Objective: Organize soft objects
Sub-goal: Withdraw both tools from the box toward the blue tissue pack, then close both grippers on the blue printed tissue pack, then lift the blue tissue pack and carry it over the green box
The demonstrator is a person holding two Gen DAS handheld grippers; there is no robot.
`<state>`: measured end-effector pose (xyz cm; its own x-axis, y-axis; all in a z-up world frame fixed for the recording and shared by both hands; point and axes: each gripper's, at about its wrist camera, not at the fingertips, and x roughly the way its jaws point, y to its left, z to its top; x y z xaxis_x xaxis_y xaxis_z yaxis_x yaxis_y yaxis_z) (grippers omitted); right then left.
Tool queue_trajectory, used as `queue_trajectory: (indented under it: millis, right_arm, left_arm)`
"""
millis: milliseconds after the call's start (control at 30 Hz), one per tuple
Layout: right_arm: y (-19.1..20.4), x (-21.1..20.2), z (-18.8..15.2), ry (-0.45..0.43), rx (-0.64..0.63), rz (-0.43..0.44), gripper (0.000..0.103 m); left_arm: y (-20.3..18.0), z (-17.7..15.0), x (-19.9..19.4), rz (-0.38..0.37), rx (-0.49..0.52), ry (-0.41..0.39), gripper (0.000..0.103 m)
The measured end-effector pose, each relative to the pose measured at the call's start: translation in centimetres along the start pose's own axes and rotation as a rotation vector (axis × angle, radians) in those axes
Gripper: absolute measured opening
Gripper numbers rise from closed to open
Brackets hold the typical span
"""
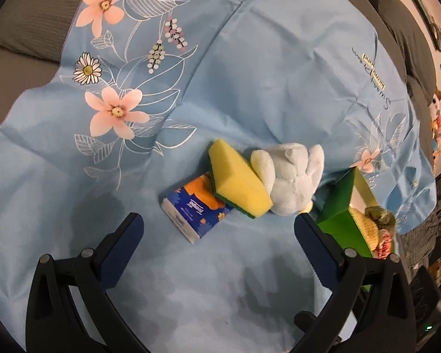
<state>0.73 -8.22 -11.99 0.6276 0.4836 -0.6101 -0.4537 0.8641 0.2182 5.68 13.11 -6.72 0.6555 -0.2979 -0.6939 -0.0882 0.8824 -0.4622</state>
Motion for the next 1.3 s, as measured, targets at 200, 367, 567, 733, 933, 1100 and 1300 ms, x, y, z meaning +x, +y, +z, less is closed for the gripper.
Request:
queue_trajectory:
  millis: [200, 367, 567, 733, 933, 1100, 1300]
  right_arm:
    - [0.4, 1.7, 0.7, 0.021, 0.018, -0.034, 0.079]
    - [0.5, 2.9, 0.9, 0.022, 0.038, -0.098, 0.079]
    - [1.3, 6.0, 1.3, 0.074, 0.056, -0.096, 0.079]
    - [3.5, 9.2, 2.7, 0.104, 0.012, -0.055, 0.079]
    - [4.1, 12.8, 4.2, 0.165, -0.018, -0.053, 0.079]
    - [4.4, 13.1, 4.6, 0.18, -0.069, -0.036, 0.07]
    - [4.2, 11.2, 3.5, 0.154, -0.071, -0.018, 0.066]
  left_arm:
    - [0.8, 0.4, 1.0, 0.045, 0.033, -0.002, 0.102]
    - [2.3, 1.2, 1.6, -0.044, 0.012, 0.01, 0.102]
    - [2.7, 1.4, 3.7, -0.115, 0.017, 0.063, 0.102]
    - [4.5, 1.8, 5.3, -0.225, -0.088, 0.053, 0.1]
    - [5.1, 1.5, 6.4, -0.266, -0.126, 0.098, 0.069]
    - [4.9, 0.8, 7.4, -0.282, -0.133, 0.166, 0.038]
    - [3.6, 0.0, 6.4, -0.249, -0.073, 0.185, 0.038]
